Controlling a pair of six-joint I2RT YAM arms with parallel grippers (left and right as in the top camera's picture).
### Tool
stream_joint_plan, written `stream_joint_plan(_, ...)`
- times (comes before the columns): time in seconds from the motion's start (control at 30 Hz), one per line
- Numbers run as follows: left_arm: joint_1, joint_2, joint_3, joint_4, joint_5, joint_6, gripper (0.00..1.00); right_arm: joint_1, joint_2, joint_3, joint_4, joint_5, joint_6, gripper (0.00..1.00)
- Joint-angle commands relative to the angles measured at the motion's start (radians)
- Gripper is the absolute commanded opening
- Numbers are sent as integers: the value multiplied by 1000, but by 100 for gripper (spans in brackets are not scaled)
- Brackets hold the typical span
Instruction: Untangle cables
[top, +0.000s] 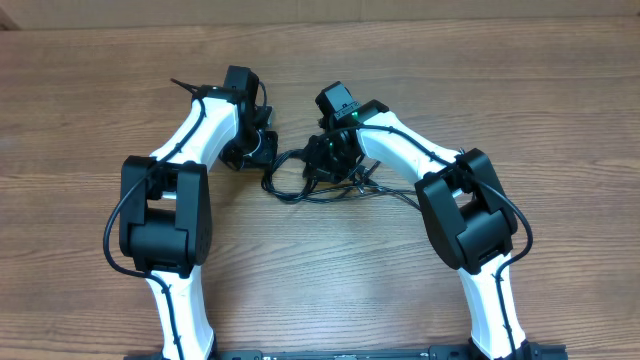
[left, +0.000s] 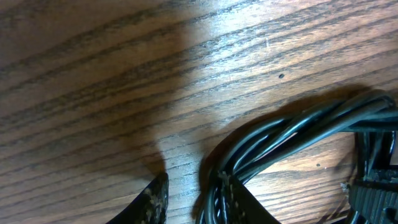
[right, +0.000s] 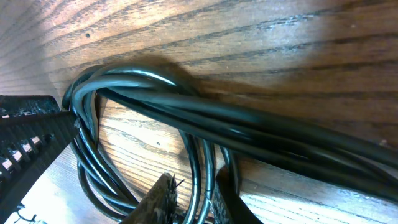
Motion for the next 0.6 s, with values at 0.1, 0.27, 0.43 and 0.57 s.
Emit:
stream_joint_plan(0.1,-2,37,-8,11,21,-14,29,10,56,-42,-9,100,-8,21)
stream_joint_plan(0.27,-5,37,-9,23,-4,-14,25,10,56,-42,-9,100,-8,21)
stream_joint_plan(0.43,-5,37,-10,17,-120,-14,20,10,56,-42,-13,100,-8,21)
stream_joint_plan(0.57,-5,38,-17,21,-160,-27,19,10,56,-42,-13,100,-8,21)
